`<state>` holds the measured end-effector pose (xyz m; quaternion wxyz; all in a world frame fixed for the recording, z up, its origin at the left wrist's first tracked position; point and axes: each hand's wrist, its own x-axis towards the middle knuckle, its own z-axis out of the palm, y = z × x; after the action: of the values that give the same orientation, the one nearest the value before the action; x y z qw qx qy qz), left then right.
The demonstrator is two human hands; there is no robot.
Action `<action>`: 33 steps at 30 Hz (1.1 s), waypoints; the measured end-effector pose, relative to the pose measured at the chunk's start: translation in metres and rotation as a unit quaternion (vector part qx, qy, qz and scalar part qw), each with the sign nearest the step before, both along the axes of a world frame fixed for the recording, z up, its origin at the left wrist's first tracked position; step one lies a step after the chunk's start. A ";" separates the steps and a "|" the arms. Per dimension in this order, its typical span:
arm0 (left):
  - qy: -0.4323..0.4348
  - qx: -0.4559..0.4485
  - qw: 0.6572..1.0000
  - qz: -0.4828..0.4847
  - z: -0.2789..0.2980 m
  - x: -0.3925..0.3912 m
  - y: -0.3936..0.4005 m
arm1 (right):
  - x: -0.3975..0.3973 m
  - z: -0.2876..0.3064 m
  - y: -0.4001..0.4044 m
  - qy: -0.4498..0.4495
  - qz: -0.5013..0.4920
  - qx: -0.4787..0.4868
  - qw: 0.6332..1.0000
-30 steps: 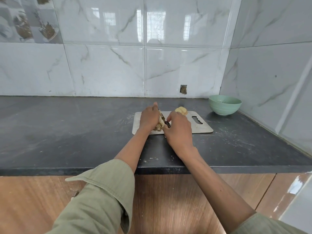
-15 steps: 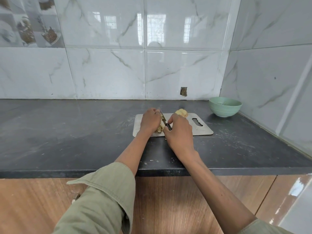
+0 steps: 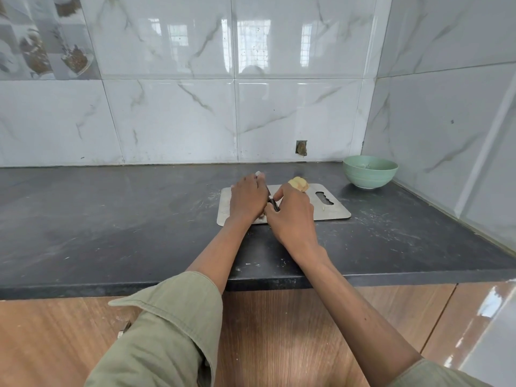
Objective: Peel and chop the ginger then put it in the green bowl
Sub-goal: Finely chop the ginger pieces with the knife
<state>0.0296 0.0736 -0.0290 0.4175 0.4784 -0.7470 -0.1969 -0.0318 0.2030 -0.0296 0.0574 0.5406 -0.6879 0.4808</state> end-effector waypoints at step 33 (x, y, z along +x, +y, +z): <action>0.014 -0.123 0.992 0.030 0.004 0.004 -0.009 | -0.134 0.021 -0.077 0.321 0.016 -0.013 0.947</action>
<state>0.0338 0.0650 -0.0248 0.4892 0.4426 -0.7451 -0.0977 -0.1658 0.1260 -0.0090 0.2745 0.6767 -0.6178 0.2916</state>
